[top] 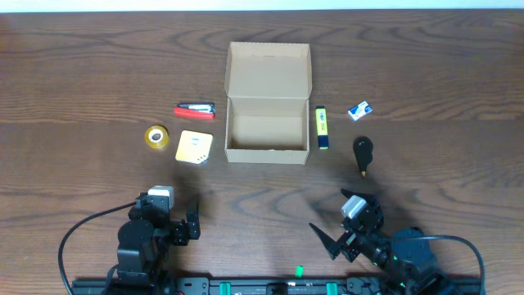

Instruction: Pack container

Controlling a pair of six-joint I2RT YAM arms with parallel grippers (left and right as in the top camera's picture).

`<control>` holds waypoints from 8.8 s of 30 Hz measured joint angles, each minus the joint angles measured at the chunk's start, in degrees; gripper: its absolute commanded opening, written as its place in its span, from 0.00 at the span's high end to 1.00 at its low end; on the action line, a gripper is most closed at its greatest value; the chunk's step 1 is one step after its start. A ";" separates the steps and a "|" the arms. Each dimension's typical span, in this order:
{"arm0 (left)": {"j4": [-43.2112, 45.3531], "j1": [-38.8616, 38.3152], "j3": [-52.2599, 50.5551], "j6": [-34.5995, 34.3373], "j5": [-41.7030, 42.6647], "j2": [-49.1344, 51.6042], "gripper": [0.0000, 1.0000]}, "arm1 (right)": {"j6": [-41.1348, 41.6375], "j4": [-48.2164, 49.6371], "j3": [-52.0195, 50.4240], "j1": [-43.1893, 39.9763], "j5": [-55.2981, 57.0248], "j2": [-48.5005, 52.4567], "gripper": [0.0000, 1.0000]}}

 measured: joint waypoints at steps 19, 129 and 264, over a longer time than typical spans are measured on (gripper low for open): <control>0.02 0.00 0.00 0.00 0.00 0.00 0.05 | 0.00 0.00 0.00 0.00 0.00 0.00 0.01; 13.03 0.00 35.80 3.10 -5.64 72.65 0.05 | 0.00 0.13 0.00 0.09 0.00 -0.15 0.01; 7.72 -12.74 56.89 -0.17 -14.71 81.74 0.56 | 0.00 0.13 0.00 0.09 0.00 -0.15 0.01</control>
